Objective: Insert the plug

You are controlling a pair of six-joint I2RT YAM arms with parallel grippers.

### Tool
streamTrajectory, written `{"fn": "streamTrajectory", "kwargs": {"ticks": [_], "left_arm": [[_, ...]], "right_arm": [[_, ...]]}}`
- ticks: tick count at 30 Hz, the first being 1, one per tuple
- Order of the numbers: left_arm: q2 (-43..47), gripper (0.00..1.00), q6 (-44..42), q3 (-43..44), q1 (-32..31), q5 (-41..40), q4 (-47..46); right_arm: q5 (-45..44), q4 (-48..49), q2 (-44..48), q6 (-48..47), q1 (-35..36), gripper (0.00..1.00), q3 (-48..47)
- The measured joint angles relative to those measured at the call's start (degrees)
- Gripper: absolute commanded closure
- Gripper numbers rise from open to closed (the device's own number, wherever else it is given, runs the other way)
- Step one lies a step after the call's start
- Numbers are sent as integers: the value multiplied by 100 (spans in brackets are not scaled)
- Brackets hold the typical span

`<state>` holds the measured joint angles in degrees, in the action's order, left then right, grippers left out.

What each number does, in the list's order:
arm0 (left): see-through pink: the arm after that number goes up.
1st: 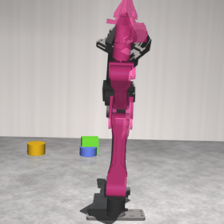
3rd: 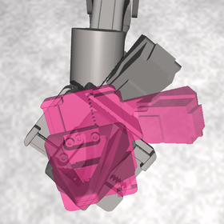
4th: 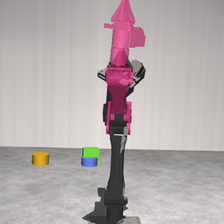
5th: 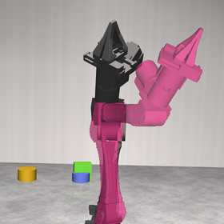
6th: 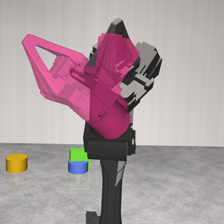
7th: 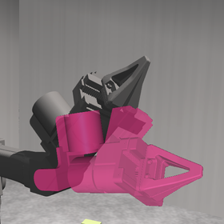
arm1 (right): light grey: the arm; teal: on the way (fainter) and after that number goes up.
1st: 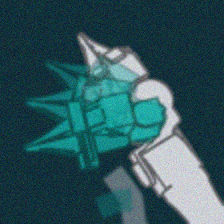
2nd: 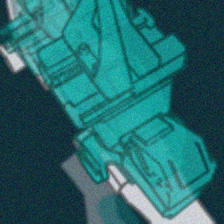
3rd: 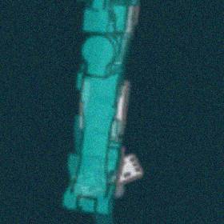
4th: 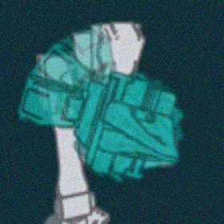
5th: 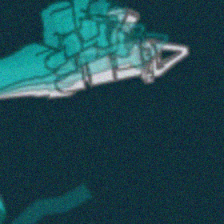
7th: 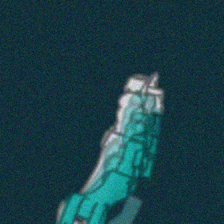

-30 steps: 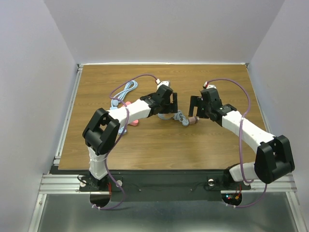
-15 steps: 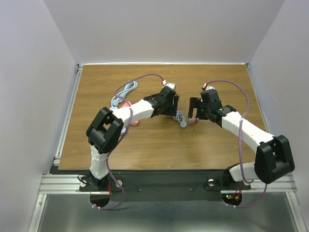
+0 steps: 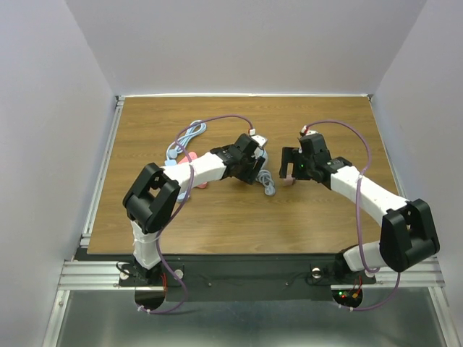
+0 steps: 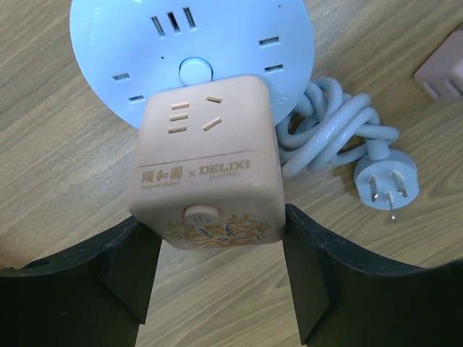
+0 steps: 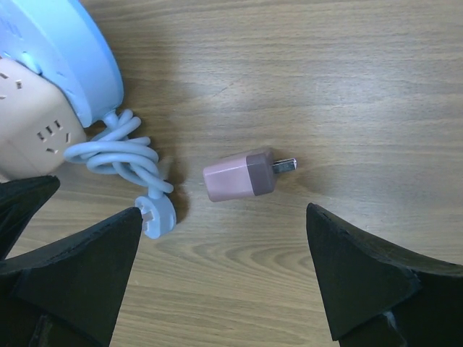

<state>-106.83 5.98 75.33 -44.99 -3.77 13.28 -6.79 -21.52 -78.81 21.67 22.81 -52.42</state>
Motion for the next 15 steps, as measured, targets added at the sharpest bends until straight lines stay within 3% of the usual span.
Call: {"fn": "streamTrajectory", "kwargs": {"ticks": [15], "left_arm": [[566,92,-1193,356,9,157,1641]], "right_arm": [[940,452,-313,109,0,0,-761]]}}
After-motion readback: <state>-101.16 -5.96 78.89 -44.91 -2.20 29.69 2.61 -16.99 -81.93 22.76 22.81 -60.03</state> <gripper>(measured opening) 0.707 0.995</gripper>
